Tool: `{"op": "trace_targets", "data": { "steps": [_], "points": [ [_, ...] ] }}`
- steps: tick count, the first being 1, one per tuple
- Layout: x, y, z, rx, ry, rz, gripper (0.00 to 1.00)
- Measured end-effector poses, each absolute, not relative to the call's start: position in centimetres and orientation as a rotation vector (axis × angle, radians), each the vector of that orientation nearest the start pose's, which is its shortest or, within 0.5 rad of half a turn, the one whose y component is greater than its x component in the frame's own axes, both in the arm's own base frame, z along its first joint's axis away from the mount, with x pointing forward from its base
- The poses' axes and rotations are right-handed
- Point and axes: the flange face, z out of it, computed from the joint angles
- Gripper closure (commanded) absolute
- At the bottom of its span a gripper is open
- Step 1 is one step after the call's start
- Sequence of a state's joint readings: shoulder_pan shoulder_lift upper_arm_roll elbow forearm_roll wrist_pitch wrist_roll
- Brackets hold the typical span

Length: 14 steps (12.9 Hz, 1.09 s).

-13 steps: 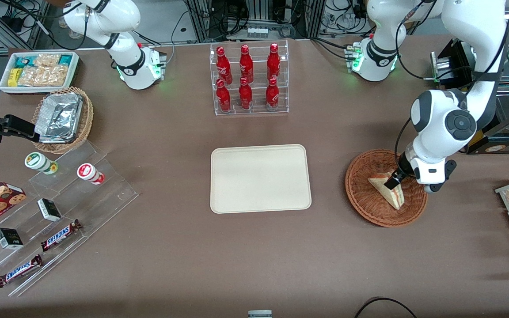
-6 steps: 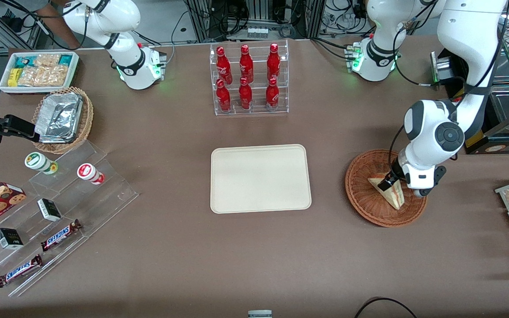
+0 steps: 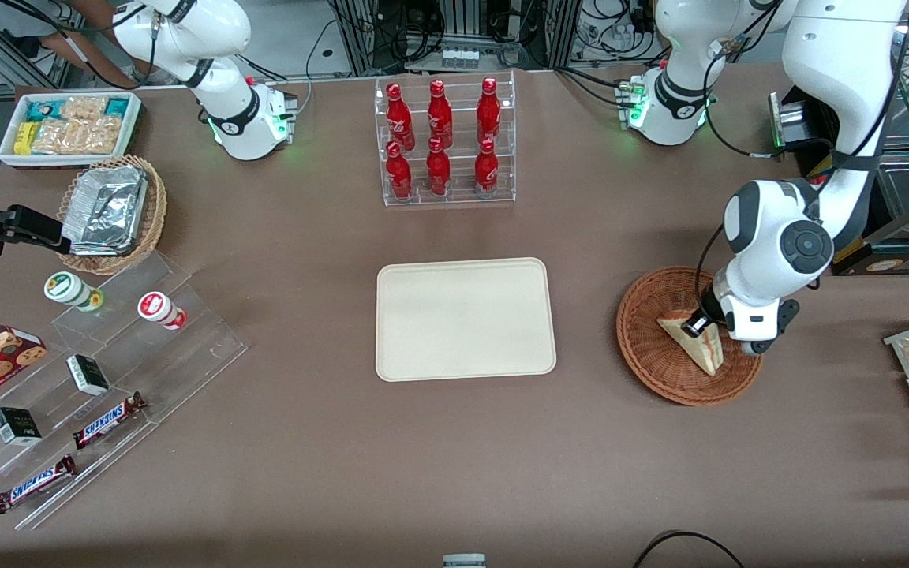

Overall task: Place sandwich from basket to tray
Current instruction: 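Lower the left gripper and close it on the wrapped sandwich, then lift the sandwich and carry it over the cream tray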

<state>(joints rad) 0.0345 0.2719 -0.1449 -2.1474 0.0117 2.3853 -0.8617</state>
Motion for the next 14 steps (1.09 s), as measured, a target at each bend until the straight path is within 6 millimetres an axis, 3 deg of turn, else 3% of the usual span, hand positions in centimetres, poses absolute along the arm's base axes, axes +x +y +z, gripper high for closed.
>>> {"op": "trace_targets", "data": {
  "steps": [3,5,9,11,14],
  "points": [
    [57.1,-6.7,31.1,-2.952,-1.062,0.105,1.0],
    [57.1,-9.7,33.1,-2.993,-0.919,0.131,1.0],
    [54.2,-20.7,32.9,-3.064,-0.579,0.143,1.0],
    [52.4,-26.4,32.7,-3.082,-0.472,0.142,1.0],
    [51.3,-34.0,31.8,-3.115,-0.346,0.14,1.0]
  ]
}}
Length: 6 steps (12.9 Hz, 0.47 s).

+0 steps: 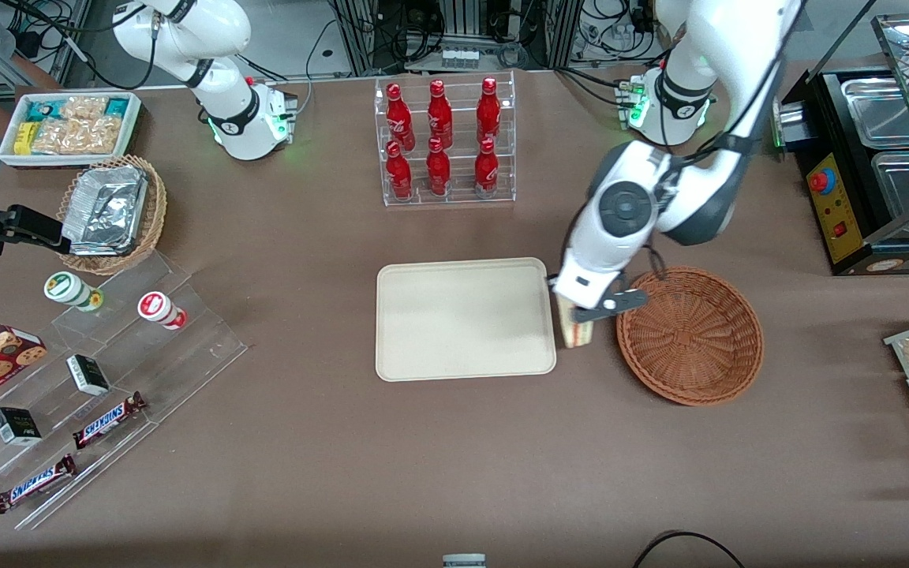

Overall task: Place sandwich from basket to tray
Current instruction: 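Lift the sandwich and carry it over the cream tray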

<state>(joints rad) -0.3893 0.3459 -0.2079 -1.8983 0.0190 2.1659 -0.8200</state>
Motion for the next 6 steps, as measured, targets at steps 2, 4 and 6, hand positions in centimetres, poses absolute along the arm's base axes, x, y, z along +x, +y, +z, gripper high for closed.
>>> {"op": "trace_targets", "data": {
  "steps": [2,4,6],
  "points": [
    [51.4,-37.7,31.1,-3.132,-0.329,0.138,1.0],
    [51.1,-40.9,30.9,-3.146,-0.347,0.13,1.0],
    [50.7,-43.5,30.6,-3.155,-0.366,0.126,1.0]
  ]
}}
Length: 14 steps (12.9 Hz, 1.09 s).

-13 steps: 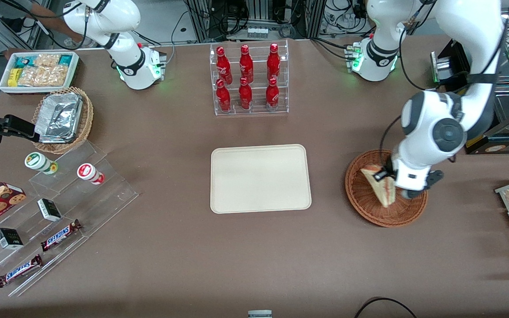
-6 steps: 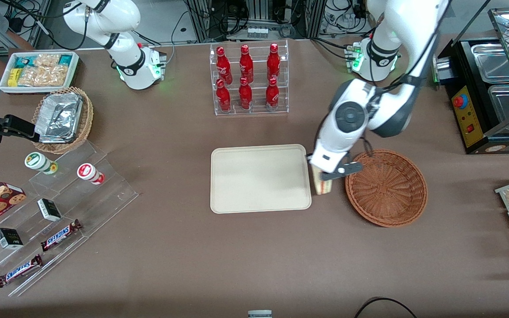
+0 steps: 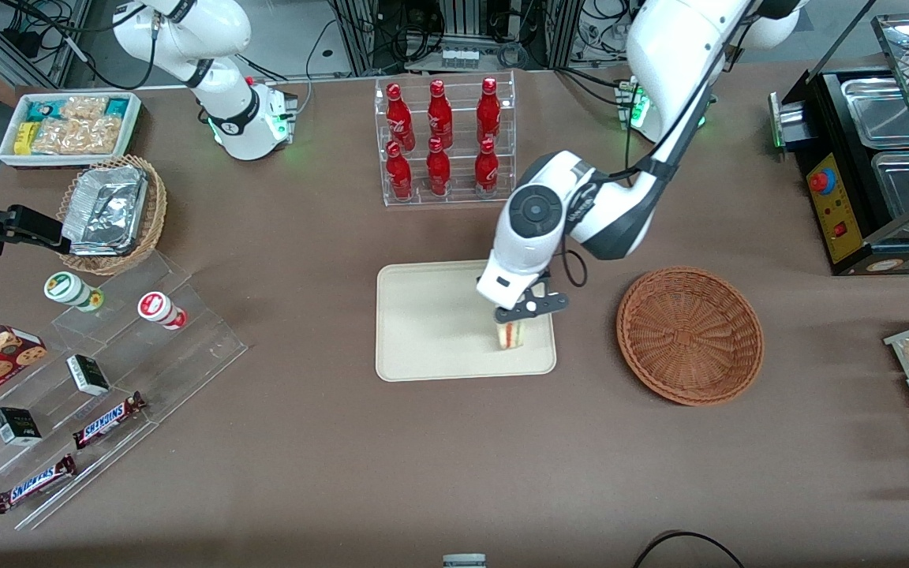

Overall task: Place sandwich from basket to tray
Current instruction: 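Lift the sandwich and carry it over the cream tray, then lower the sandwich onto the tray and open the left gripper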

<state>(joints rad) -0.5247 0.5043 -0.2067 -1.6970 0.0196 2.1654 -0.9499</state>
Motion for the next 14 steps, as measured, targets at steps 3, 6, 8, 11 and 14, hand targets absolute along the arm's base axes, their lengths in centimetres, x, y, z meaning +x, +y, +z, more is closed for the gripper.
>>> {"op": "trace_targets", "data": {
  "steps": [3,6,8,11,14],
  "points": [
    [50.1,-45.9,29.2,-3.14,-0.377,0.118,1.0],
    [51.0,-47.2,28.7,-3.136,-0.432,0.085,1.0],
    [50.7,-49.2,28.0,-3.144,-0.439,0.081,1.0],
    [50.1,-50.8,27.0,-3.143,-0.434,0.082,1.0],
    [50.1,-51.4,25.7,-3.129,-0.441,0.076,1.0]
  ]
}}
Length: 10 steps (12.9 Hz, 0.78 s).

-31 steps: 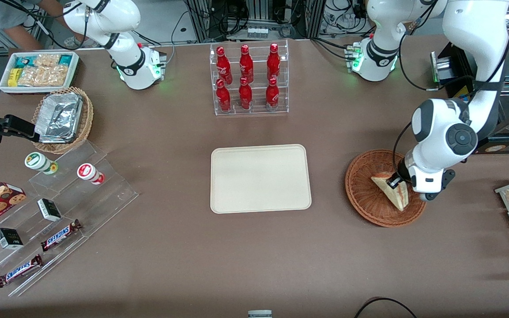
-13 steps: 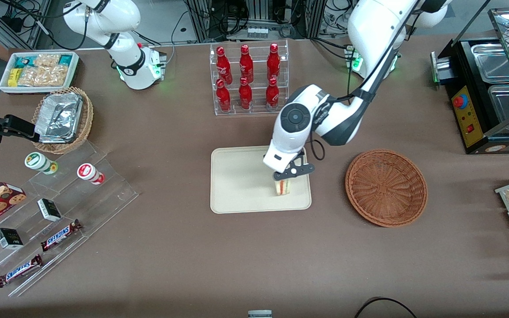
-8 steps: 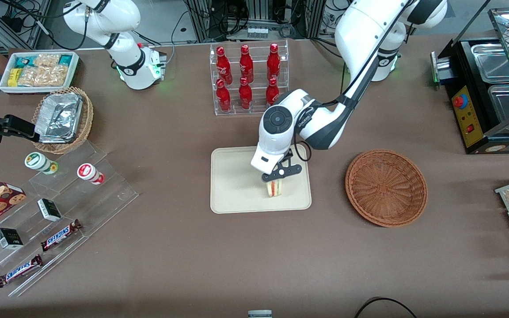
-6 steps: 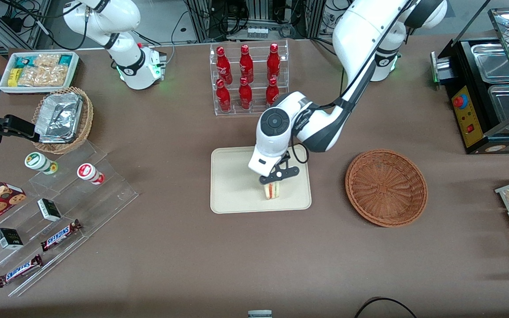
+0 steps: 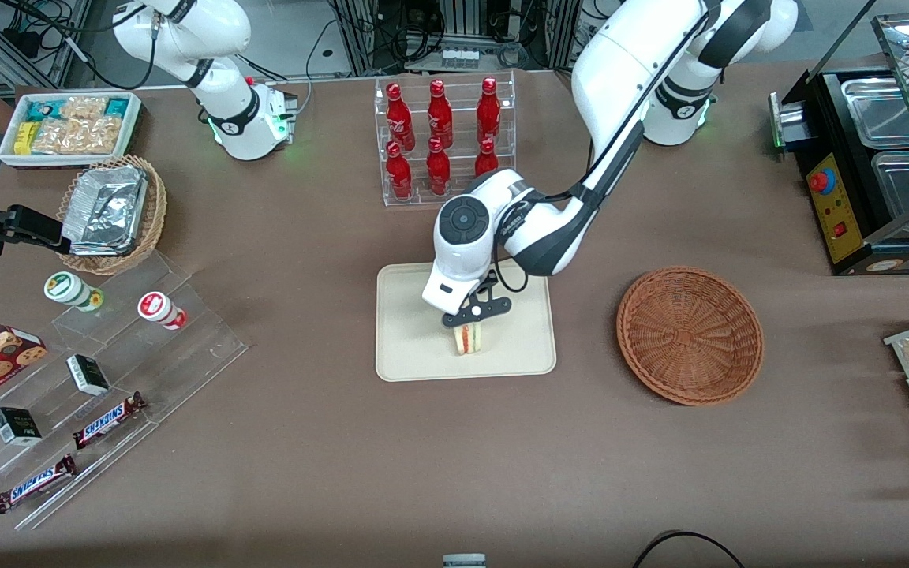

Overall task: Place sandwich from basket to tray
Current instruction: 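Lower the sandwich onto the tray and open the left gripper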

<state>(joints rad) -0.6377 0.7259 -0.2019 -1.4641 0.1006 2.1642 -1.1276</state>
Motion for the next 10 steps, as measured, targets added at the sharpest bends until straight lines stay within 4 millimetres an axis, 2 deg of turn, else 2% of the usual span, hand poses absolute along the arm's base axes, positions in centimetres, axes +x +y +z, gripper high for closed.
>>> {"op": "trace_targets", "data": {
  "steps": [3,4,5,6,8,10],
  "points": [
    [50.1,-51.8,24.9,-3.115,-0.484,0.073,1.0],
    [50.2,-51.8,24.9,-3.11,-0.506,0.069,0.92],
    [50.3,-51.8,24.7,-3.105,-0.518,0.069,0.2],
    [50.3,-51.7,24.4,-3.101,-0.522,0.071,0.0],
    [50.6,-51.6,24.2,-3.096,-0.529,0.07,0.0],
    [51.4,-51.6,26.1,-3.077,-0.539,0.077,0.0]
  ]
}}
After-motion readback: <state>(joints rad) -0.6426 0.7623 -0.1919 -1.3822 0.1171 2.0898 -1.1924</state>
